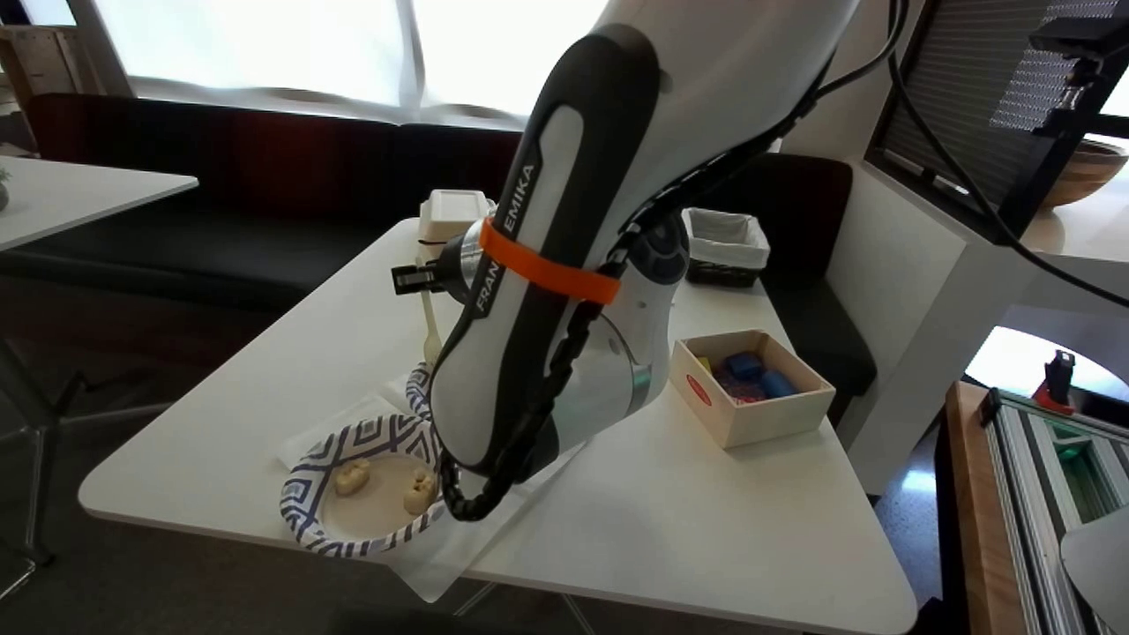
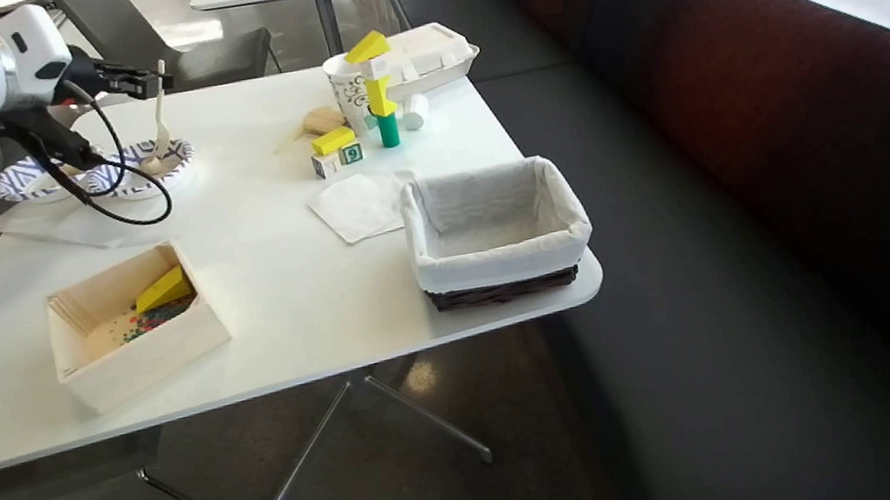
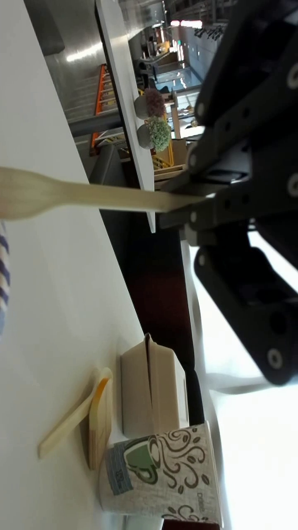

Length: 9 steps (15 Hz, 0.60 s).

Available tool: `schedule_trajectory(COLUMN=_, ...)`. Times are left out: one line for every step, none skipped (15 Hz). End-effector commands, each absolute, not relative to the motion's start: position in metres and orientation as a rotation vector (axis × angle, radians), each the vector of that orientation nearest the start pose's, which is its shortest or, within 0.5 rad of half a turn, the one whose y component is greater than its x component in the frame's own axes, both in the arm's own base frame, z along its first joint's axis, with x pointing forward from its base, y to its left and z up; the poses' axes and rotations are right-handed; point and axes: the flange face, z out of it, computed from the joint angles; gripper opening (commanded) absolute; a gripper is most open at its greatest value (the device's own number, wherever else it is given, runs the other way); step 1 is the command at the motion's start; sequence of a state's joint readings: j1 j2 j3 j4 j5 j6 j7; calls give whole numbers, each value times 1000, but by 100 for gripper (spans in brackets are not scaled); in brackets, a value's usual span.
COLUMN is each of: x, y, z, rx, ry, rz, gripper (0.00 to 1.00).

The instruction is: Use the fork to cut the donut in half

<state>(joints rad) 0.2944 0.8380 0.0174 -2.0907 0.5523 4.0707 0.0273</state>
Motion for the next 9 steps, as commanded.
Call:
schedule_trajectory(x=561, y=102, z=165, rx=-2633, ry=450, rz=-1694, gripper=3)
schedule_trajectory(x=561, y=103, z=168, rx=-2638, ry=446, rz=-1692, gripper=3)
schedule_trajectory(x=561, y=103, z=170, rx=-2638, ry=440, rz=-1698, gripper=3)
schedule_trajectory(x=560, y=104, z=170, rx=-2642, ry=435, rz=-1693, gripper=3)
schedule_trajectory(x=560, y=105, z=171, rx=-2645, ry=432, rz=-1691, gripper=3)
schedule_trajectory(x=561, y=105, z=170, rx=-2647, ry=428, rz=-1691, gripper=3)
schedule_trajectory(x=560, y=105, z=170, rx=-2649, ry=424, rz=-1693, gripper=3)
schedule_trajectory(x=560, y=105, z=169, rx=-2653, ry=423, rz=-1690, gripper=3)
schedule_trajectory(x=560, y=105, z=168, rx=-2656, ry=422, rz=-1690, gripper=3)
